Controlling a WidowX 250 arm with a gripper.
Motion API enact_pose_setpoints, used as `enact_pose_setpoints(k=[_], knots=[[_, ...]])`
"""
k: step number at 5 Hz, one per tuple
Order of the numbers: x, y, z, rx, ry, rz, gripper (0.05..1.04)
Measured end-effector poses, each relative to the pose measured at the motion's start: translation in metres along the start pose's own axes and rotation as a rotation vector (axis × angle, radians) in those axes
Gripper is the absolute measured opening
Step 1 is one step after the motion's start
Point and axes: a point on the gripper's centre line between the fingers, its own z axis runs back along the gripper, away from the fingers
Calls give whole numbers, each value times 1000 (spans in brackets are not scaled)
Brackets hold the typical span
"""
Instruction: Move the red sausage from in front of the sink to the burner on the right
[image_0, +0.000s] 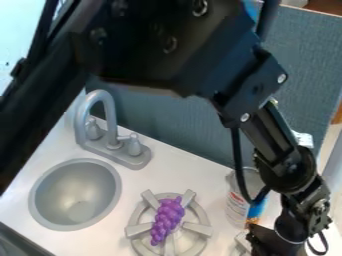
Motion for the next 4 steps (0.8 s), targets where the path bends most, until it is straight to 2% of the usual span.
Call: enact_pose_setpoints(k=[1,2,3,4], knots=[[-7,-1,-1,-23,3,20,1010],[-7,0,26,-122,-20,68,1006],[-17,25,58,-139,-85,104,1005],[-32,45,89,-128,-145,105,1005]])
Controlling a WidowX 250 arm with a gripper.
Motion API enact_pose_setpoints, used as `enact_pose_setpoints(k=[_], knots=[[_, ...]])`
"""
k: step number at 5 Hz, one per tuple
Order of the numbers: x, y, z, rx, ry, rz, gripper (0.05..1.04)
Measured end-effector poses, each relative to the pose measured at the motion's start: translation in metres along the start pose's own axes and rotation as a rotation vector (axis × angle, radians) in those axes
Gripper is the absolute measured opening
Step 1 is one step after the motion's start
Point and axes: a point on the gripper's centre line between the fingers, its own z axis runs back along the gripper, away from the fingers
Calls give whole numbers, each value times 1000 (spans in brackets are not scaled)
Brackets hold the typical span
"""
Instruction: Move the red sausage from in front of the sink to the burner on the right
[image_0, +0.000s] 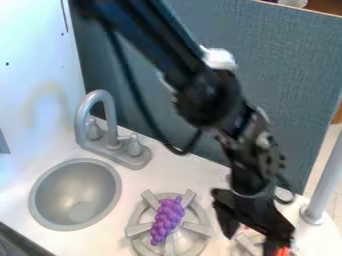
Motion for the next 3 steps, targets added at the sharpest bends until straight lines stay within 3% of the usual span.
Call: enact_pose_setpoints(k=[1,2,3], knots=[[-11,37,21,172,34,-4,1005],[-12,85,39,234,27,2,1005],[-14,131,40,280,68,58,1005]])
